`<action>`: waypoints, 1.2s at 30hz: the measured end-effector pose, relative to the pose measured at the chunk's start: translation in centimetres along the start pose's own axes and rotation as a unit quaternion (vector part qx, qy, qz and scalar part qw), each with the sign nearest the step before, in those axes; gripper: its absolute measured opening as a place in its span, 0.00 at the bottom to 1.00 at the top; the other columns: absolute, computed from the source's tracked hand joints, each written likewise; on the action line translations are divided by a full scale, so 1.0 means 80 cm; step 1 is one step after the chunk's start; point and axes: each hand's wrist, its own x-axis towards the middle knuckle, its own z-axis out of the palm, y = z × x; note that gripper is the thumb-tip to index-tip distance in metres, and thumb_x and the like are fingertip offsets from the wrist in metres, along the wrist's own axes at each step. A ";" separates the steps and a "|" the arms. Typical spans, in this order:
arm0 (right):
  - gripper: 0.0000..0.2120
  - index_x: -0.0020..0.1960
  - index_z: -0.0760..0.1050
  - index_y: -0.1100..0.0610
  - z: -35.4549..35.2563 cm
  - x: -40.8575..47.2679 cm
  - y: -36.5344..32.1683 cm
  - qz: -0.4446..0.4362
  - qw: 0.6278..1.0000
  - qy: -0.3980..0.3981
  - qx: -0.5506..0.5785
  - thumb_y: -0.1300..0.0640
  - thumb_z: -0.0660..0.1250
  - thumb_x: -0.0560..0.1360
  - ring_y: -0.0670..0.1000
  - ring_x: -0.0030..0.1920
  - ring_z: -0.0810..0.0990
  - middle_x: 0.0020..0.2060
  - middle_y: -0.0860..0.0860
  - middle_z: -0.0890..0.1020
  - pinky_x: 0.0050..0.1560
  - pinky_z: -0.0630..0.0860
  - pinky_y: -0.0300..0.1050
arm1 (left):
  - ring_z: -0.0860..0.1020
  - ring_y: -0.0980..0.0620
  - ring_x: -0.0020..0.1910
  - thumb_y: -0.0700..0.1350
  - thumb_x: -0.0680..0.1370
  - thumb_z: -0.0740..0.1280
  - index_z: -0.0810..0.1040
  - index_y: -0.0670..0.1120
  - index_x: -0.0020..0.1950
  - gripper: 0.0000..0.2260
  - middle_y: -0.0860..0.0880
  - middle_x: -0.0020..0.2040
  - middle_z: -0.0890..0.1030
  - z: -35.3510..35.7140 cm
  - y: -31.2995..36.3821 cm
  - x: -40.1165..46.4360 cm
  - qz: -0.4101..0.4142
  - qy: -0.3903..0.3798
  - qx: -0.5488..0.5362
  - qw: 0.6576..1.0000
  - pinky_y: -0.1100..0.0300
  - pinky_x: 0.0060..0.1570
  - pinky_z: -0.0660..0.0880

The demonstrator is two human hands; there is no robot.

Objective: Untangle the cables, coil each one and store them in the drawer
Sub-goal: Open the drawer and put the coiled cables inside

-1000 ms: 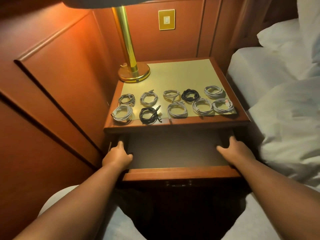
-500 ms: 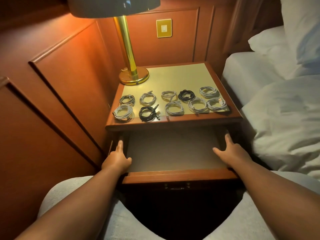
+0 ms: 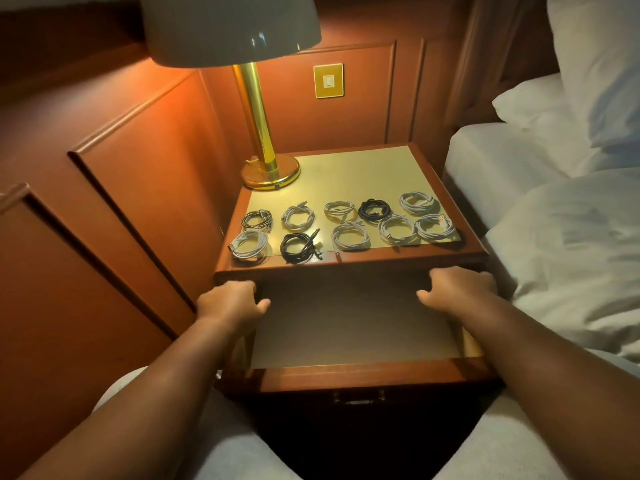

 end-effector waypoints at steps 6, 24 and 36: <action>0.17 0.64 0.77 0.50 -0.031 0.016 -0.053 -0.282 0.945 0.126 0.109 0.45 0.65 0.78 0.52 0.54 0.79 0.56 0.49 0.82 0.54 0.79 0.49 | 0.75 0.45 0.62 0.60 0.79 0.64 0.71 0.54 0.71 0.22 0.47 0.66 0.76 -0.028 -0.006 0.049 0.037 0.153 -0.100 0.982 0.49 0.55 0.75; 0.17 0.61 0.76 0.52 -0.011 0.053 -0.091 -0.371 0.899 0.231 0.040 0.62 0.68 0.73 0.60 0.54 0.78 0.52 0.55 0.82 0.56 0.69 0.53 | 0.69 0.42 0.65 0.56 0.76 0.71 0.74 0.52 0.54 0.12 0.43 0.67 0.69 -0.021 -0.035 0.100 -0.039 0.043 -0.174 0.983 0.46 0.65 0.72; 0.09 0.48 0.72 0.47 0.066 -0.025 0.016 -0.376 0.910 0.167 0.043 0.57 0.70 0.74 0.51 0.49 0.75 0.43 0.45 0.77 0.47 0.60 0.45 | 0.70 0.46 0.69 0.53 0.72 0.74 0.81 0.56 0.51 0.09 0.50 0.70 0.70 0.065 0.000 -0.014 0.223 -0.003 -0.142 0.964 0.50 0.66 0.70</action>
